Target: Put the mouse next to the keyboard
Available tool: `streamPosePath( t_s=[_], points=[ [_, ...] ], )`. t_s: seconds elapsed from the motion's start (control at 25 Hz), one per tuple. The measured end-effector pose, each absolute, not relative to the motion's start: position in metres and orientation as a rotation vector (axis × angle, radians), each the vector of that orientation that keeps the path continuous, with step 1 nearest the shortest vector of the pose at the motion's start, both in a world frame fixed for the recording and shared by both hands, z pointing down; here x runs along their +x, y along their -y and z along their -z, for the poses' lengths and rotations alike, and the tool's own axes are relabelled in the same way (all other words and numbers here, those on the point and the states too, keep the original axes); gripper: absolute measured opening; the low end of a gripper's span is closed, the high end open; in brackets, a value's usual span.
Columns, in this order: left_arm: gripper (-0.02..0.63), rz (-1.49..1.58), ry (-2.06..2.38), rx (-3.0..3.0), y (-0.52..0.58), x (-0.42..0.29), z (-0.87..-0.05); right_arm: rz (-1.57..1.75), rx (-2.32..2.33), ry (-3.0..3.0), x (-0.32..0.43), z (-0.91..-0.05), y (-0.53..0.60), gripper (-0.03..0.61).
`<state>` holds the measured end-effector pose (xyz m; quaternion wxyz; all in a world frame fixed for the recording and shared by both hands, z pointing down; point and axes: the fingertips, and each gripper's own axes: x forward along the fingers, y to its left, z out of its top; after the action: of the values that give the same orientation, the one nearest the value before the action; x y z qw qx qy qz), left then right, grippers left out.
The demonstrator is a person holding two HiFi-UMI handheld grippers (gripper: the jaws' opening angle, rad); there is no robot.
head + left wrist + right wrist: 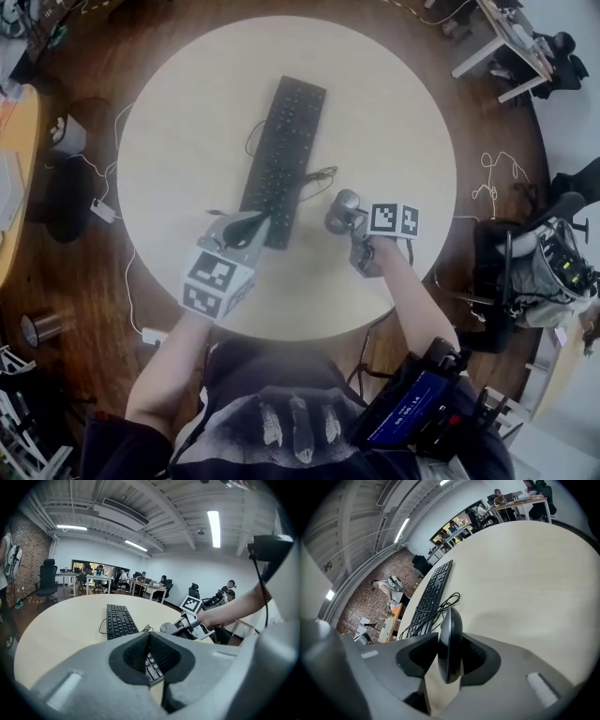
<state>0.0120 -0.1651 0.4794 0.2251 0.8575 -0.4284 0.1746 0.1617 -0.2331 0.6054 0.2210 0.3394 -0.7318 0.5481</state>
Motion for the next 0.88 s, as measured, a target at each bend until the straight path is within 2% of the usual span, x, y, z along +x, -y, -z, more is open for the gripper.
streamPosePath(
  t_s=[0.2, 0.48, 0.8, 0.88],
  points=[
    [0.0, -0.498, 1.168, 2.333, 0.164, 0.011, -0.49, -1.498, 0.934, 2.039, 0.162, -0.605, 0.243, 0.14],
    [0.0, -0.518, 1.161, 2.321, 0.16, 0.011, -0.493, -1.204, 0.985, 2.067, 0.174, -0.608, 0.255, 0.147],
    [0.0, -0.529, 1.143, 2.319, 0.161, 0.017, -0.487, -1.469, 1.002, 2.094, 0.18, -0.608, 0.262, 0.143],
    [0.0, -0.541, 1.138, 2.314, 0.16, 0.018, -0.49, -1.452, 1.025, 2.091, 0.187, -0.61, 0.263, 0.16]
  ],
)
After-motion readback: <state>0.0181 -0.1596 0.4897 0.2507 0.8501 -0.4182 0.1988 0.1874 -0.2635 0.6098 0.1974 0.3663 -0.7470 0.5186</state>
